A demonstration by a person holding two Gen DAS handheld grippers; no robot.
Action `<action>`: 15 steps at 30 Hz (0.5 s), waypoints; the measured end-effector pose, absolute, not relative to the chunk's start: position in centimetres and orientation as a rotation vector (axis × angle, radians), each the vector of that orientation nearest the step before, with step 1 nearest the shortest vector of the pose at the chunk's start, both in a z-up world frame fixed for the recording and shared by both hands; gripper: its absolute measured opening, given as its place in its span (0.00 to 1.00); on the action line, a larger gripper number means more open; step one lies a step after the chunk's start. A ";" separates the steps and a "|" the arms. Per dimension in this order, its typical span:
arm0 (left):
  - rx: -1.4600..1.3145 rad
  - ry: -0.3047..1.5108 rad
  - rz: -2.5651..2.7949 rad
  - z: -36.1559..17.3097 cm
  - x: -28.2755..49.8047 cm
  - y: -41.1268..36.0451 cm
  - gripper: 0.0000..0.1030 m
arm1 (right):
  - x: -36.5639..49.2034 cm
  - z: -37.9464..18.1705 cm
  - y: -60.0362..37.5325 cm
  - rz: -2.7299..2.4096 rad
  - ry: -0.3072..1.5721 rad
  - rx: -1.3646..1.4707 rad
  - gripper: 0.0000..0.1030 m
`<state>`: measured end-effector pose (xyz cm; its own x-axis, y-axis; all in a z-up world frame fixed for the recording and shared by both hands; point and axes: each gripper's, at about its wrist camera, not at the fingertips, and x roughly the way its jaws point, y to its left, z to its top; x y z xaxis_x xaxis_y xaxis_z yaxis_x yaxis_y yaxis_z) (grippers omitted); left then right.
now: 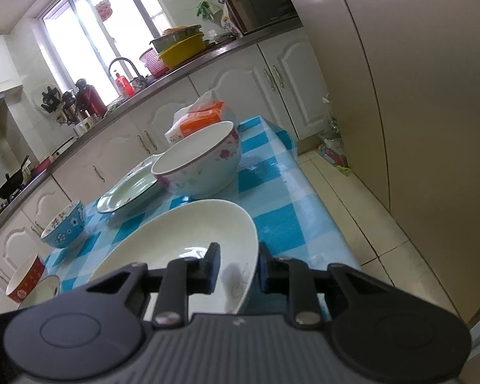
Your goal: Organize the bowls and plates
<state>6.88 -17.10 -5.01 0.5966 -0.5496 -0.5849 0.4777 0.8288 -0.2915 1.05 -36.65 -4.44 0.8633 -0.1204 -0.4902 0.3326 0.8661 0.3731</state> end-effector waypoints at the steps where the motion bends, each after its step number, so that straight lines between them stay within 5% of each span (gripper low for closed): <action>1: -0.111 0.711 -0.598 -4.9 6.7 -16.9 0.25 | 0.9 -4.4 -36.4 -0.245 0.472 0.463 0.22; 15: -0.148 0.685 -0.603 -3.4 3.7 -14.1 0.25 | -1.8 -2.5 -33.4 -0.216 0.433 0.411 0.21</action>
<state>3.67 -14.12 -3.44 0.6124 -0.5680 -0.5499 0.4736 0.8205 -0.3201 -1.79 -33.38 -2.54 0.8869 -0.1158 -0.4472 0.2879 0.8956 0.3392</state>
